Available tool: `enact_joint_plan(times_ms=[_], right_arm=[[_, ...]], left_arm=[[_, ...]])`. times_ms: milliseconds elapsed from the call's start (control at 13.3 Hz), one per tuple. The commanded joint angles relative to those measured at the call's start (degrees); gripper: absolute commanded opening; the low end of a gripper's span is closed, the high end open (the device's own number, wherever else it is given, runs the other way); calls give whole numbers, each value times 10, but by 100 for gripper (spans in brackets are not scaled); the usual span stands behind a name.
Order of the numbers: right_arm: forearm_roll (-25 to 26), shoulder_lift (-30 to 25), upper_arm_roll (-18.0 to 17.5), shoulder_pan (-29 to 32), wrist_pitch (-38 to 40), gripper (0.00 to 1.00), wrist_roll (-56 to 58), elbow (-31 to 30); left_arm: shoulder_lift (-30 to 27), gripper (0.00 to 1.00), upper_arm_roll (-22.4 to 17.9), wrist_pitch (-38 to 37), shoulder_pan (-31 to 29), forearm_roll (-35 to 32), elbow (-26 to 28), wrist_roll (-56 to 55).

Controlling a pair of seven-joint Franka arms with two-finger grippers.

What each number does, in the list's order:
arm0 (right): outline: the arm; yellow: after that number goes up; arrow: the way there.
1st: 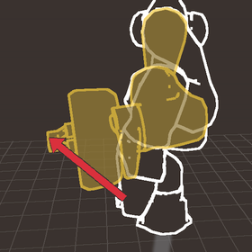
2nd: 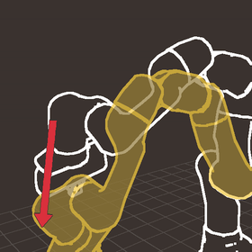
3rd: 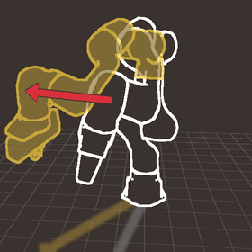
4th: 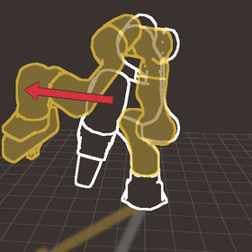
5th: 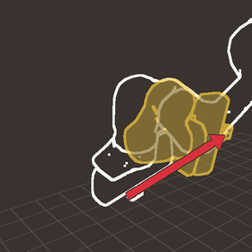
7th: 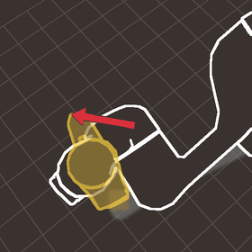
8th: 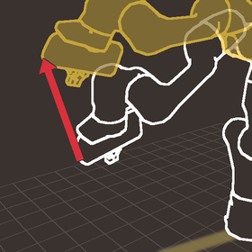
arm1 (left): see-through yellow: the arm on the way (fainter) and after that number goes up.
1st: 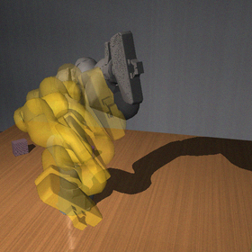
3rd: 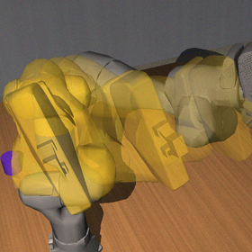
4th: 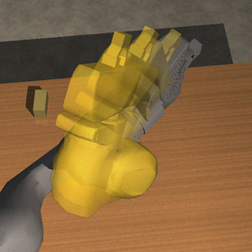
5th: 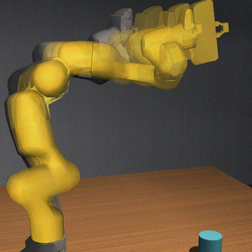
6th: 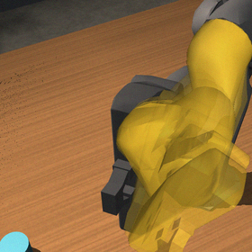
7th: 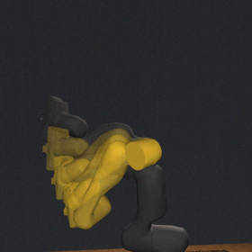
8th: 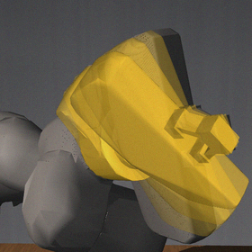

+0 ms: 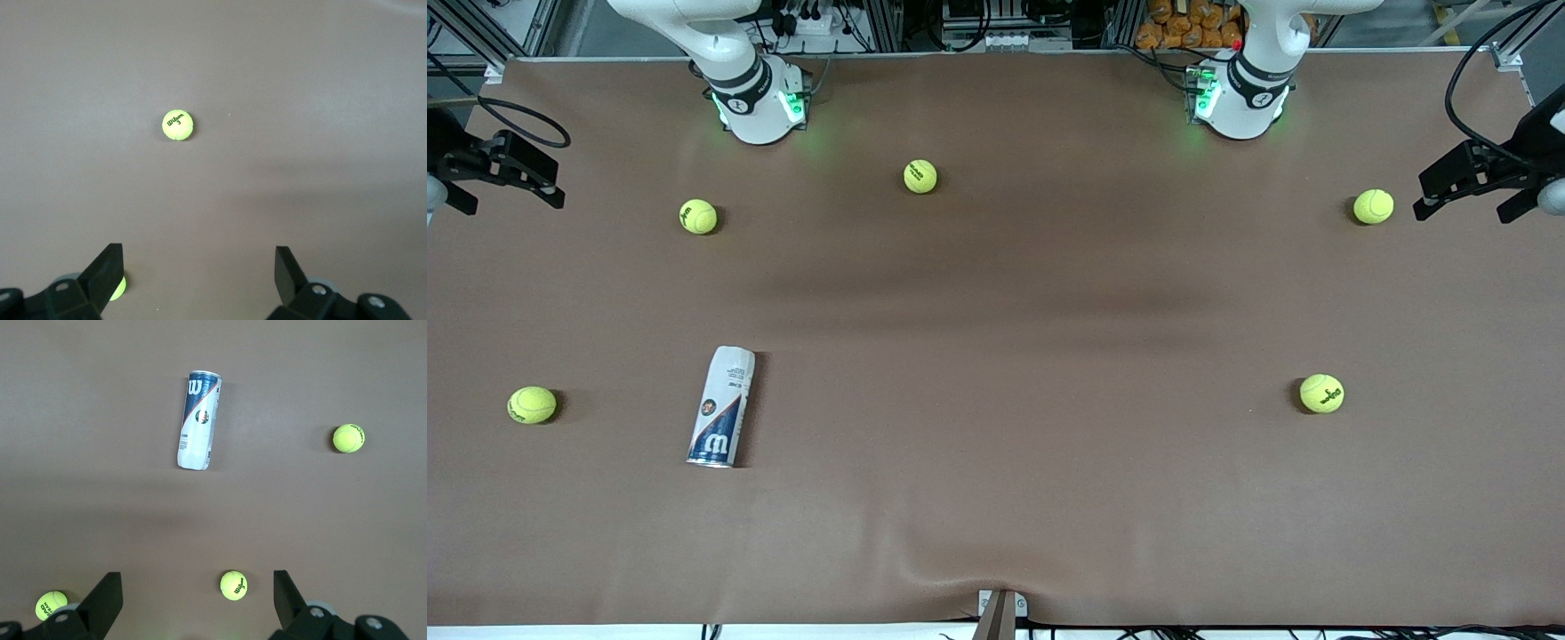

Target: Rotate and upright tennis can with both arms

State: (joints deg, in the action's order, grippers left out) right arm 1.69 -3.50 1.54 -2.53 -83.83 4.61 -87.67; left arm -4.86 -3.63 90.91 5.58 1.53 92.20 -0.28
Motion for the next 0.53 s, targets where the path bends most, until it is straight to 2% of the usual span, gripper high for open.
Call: enact_joint_plan(times_ms=[0,450], right_arm=[[9,-13,-1,-2,-9,100,5,-15],[8,-12,-2,-3,-9,100,5,-15]], left_arm=[[3,100,0,-7,2,-13,-7,7],[3,100,1,-7,2,-12,-9,2]])
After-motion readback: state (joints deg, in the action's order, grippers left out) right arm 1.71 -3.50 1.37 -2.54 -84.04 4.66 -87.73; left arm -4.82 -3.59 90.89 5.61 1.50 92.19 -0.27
